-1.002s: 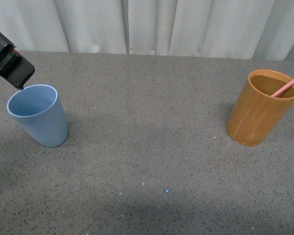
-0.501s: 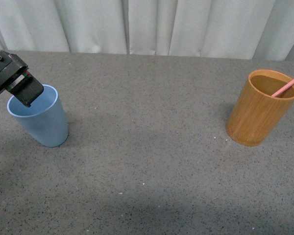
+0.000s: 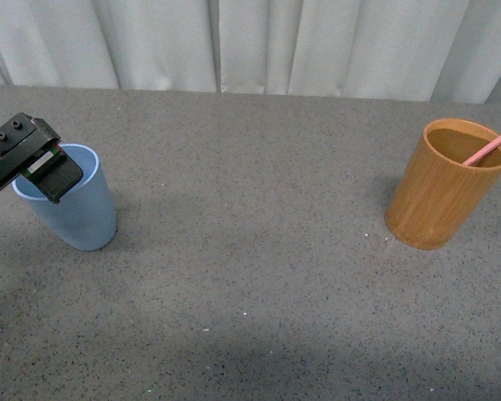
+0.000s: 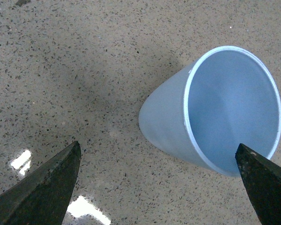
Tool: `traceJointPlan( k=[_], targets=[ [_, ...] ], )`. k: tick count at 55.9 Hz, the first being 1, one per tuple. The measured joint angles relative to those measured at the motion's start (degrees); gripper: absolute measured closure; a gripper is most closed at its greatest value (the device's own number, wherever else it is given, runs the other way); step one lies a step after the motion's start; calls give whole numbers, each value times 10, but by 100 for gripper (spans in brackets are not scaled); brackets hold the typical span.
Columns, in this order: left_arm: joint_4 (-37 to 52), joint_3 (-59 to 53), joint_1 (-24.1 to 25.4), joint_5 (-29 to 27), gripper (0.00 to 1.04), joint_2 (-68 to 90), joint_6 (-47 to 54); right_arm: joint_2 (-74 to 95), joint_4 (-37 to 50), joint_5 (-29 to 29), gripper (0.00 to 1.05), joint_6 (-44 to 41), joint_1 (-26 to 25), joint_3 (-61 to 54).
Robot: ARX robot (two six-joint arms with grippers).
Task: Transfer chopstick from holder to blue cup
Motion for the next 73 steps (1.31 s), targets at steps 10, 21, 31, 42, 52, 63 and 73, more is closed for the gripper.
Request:
traceJointPlan(
  k=[10,21,31,42,52,63,73],
  targets=[
    [-4,0,2,0,7,2,-2,0,0,0,10,0,0,0],
    [-5,0,4,-3,7,4,-2,0,0,0,10,0,0,0],
    [-5,2,7,-3,7,8,-7,0,0,0,10,0,0,0],
    [-4,7,12,-3,7,14,-15,0,0,0,10,0,0,0],
    [-4,14,16,-3,7,21,-17,0,0,0,10,0,0,0],
    [-4,17,16,-4,7,32,-19,0,0,0,10,0,0,0],
    [-4,18,17,-3,31,35,-19,0,0,0,10,0,0,0]
  ],
)
